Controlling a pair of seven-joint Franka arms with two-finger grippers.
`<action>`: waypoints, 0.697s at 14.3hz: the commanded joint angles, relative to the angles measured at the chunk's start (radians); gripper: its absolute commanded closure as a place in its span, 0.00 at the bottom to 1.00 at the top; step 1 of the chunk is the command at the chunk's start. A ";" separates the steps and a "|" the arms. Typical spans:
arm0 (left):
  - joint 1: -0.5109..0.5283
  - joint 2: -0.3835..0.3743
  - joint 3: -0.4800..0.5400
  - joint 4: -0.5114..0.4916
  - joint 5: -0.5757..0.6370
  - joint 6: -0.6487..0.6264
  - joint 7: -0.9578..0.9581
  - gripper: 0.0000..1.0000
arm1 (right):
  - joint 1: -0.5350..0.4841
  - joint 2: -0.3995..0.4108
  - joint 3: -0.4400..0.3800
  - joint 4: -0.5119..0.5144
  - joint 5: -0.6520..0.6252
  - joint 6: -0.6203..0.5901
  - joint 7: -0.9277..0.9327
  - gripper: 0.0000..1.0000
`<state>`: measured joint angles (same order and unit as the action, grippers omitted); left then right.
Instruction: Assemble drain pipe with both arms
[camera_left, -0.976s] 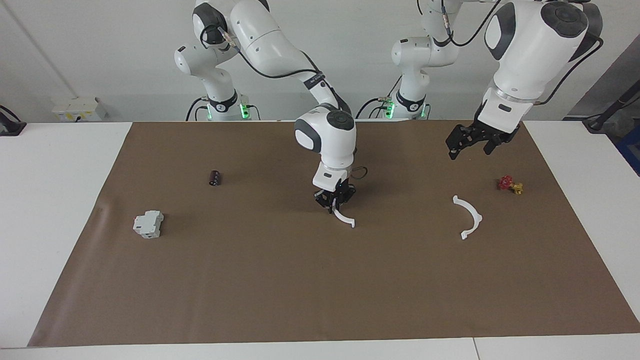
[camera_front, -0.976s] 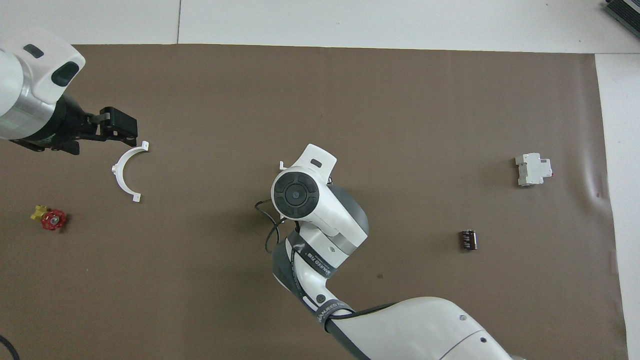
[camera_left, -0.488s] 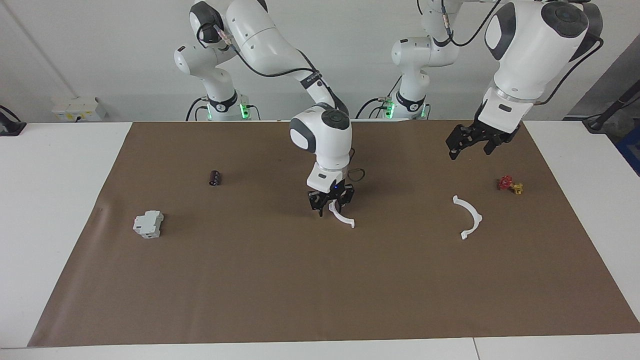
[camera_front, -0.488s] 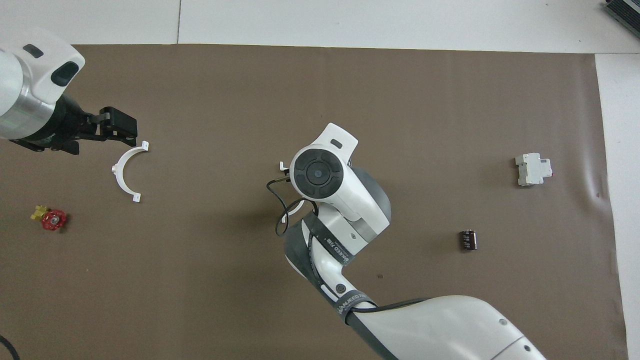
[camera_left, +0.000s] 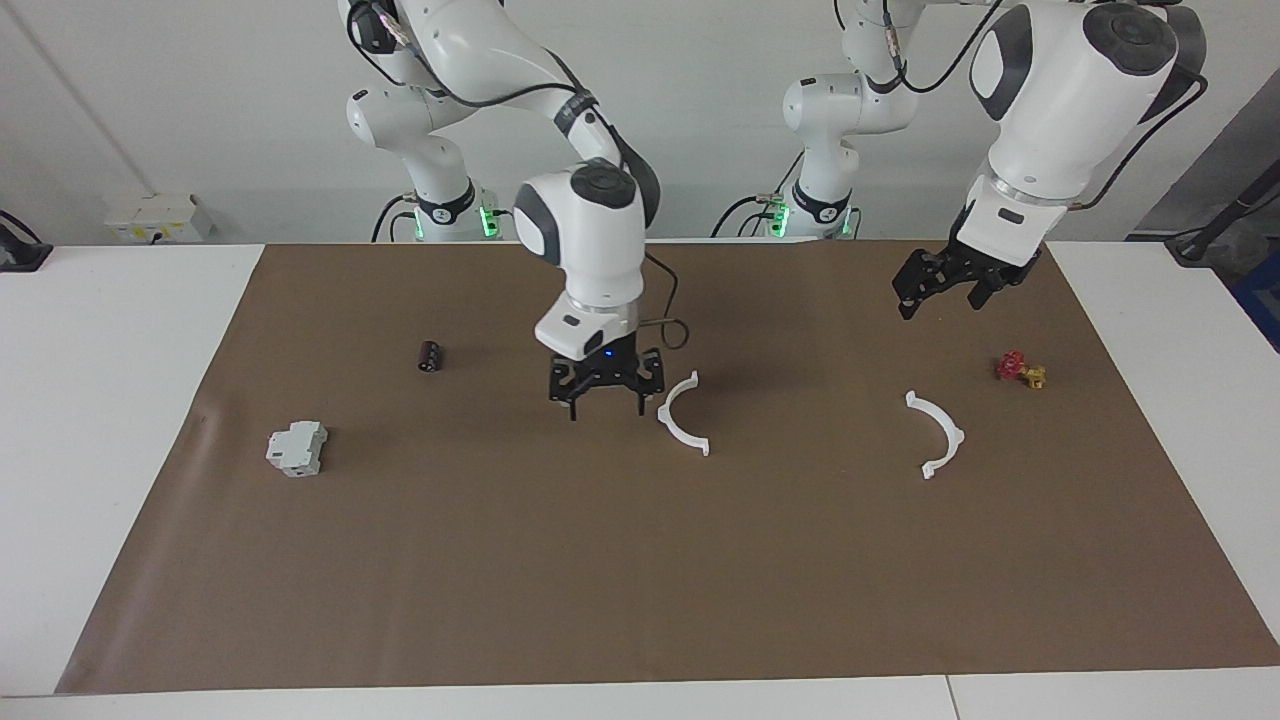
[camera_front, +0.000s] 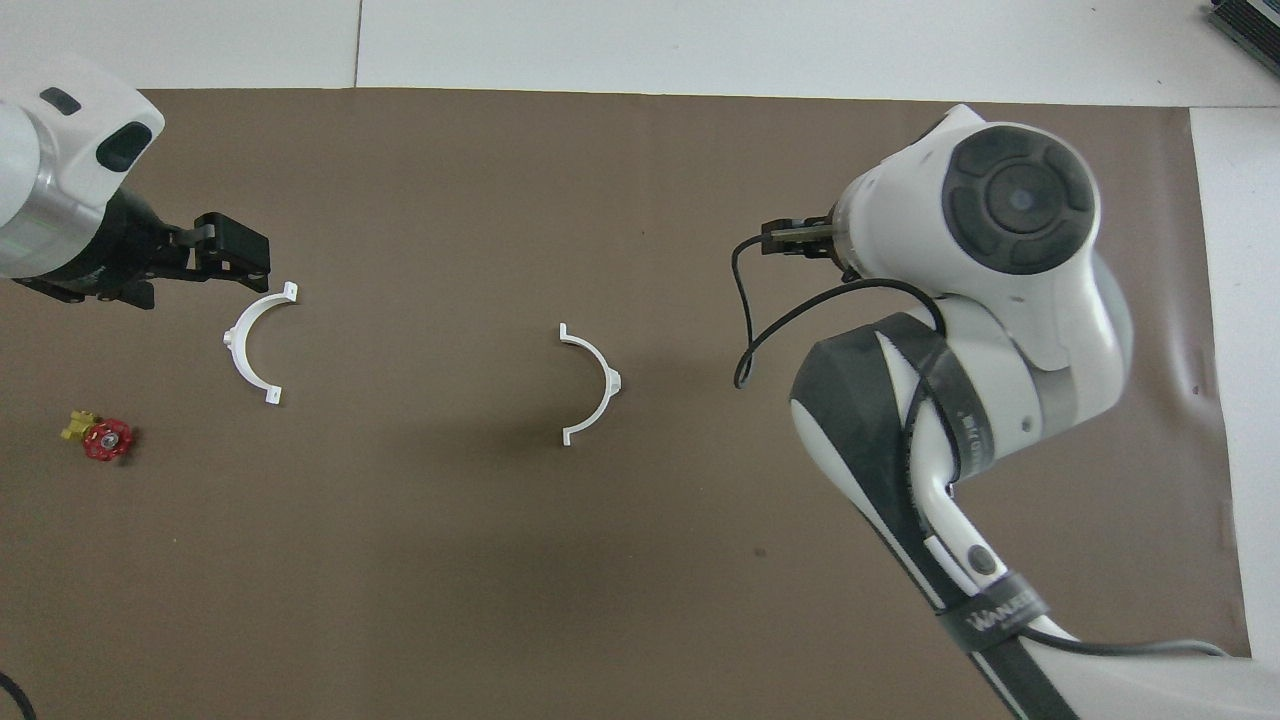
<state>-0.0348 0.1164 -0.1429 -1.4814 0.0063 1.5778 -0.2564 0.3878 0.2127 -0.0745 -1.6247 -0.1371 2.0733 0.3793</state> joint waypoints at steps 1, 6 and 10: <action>-0.007 -0.004 0.013 0.001 -0.005 0.005 0.037 0.00 | -0.091 -0.073 0.019 -0.024 -0.006 -0.065 -0.121 0.00; 0.000 -0.017 0.014 -0.028 -0.003 0.039 0.039 0.00 | -0.204 -0.165 0.013 -0.005 0.053 -0.247 -0.289 0.00; -0.008 -0.053 0.095 -0.144 -0.003 0.155 0.127 0.00 | -0.266 -0.199 0.010 0.051 0.054 -0.442 -0.333 0.00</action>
<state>-0.0345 0.1118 -0.0993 -1.5280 0.0067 1.6593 -0.2063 0.1656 0.0326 -0.0757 -1.5926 -0.1034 1.6942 0.0776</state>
